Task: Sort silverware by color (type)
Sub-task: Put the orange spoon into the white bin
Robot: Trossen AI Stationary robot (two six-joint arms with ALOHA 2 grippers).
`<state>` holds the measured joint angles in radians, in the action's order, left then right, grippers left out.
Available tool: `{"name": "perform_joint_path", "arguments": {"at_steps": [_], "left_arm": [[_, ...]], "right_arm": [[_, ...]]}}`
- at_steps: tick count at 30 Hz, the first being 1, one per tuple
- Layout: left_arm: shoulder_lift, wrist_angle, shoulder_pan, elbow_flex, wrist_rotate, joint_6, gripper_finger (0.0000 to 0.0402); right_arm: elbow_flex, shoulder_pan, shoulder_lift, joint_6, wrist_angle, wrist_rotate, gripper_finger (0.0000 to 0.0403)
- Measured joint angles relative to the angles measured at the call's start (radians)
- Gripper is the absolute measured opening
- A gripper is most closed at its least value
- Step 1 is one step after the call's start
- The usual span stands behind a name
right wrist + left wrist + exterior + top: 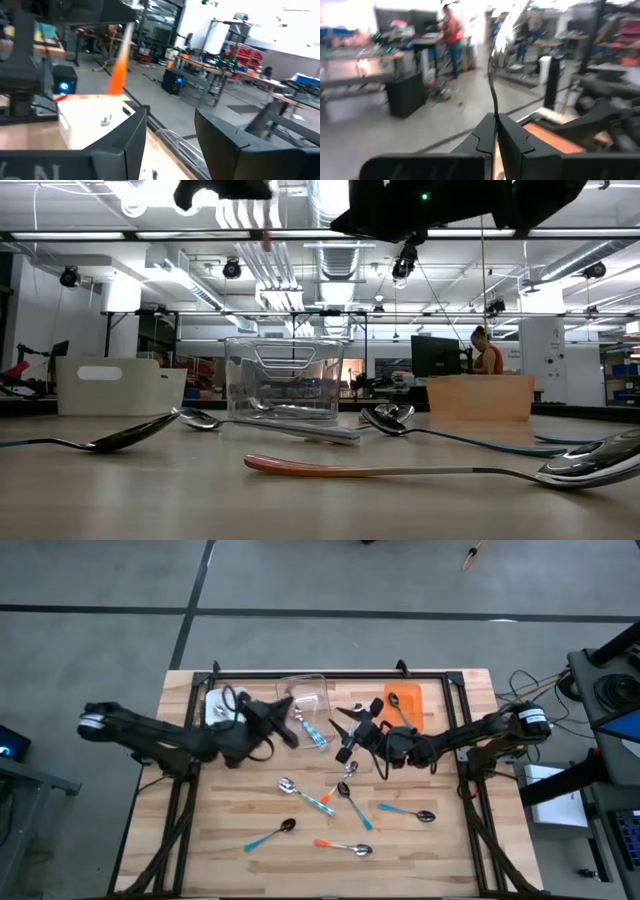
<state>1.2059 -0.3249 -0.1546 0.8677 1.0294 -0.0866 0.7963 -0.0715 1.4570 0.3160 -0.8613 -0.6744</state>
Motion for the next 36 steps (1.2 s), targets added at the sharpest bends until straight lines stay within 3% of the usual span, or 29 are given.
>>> {"name": "perform_joint_path", "arguments": {"at_steps": [8, 11, 17, 23, 27, 32, 36], "left_arm": [[-0.228, 0.632, 0.101, -0.001, -0.006, -0.474, 0.0001], [-0.280, 0.778, 0.142, -0.001, -0.076, -0.613, 0.0001], [-0.348, 0.925, 0.237, -0.002, -0.249, -0.790, 0.0000], [-0.409, 1.111, 0.437, -0.002, -0.359, -0.978, 0.0000], [-0.421, 1.140, 0.558, -0.007, -0.466, -0.997, 0.0000], [-0.375, 1.296, 0.669, -0.028, -0.487, -1.000, 0.0000], [-0.333, 1.248, 0.713, -0.062, -0.575, -1.000, 0.0000]], "right_arm": [[0.000, 0.030, -0.091, -0.009, 0.188, -0.034, 0.0150], [0.000, 0.058, -0.129, -0.009, 0.296, -0.034, 0.0144], [0.000, 0.115, -0.187, -0.047, 0.525, -0.034, 0.0132], [-0.001, 0.155, -0.178, -0.072, 0.589, -0.032, 0.0128], [-0.001, 0.175, -0.173, -0.063, 0.604, -0.033, 0.0128], [-0.002, 0.187, -0.173, -0.062, 0.662, -0.032, 0.0128], [-0.002, 0.199, -0.173, -0.056, 0.662, -0.032, 0.0128]]}}
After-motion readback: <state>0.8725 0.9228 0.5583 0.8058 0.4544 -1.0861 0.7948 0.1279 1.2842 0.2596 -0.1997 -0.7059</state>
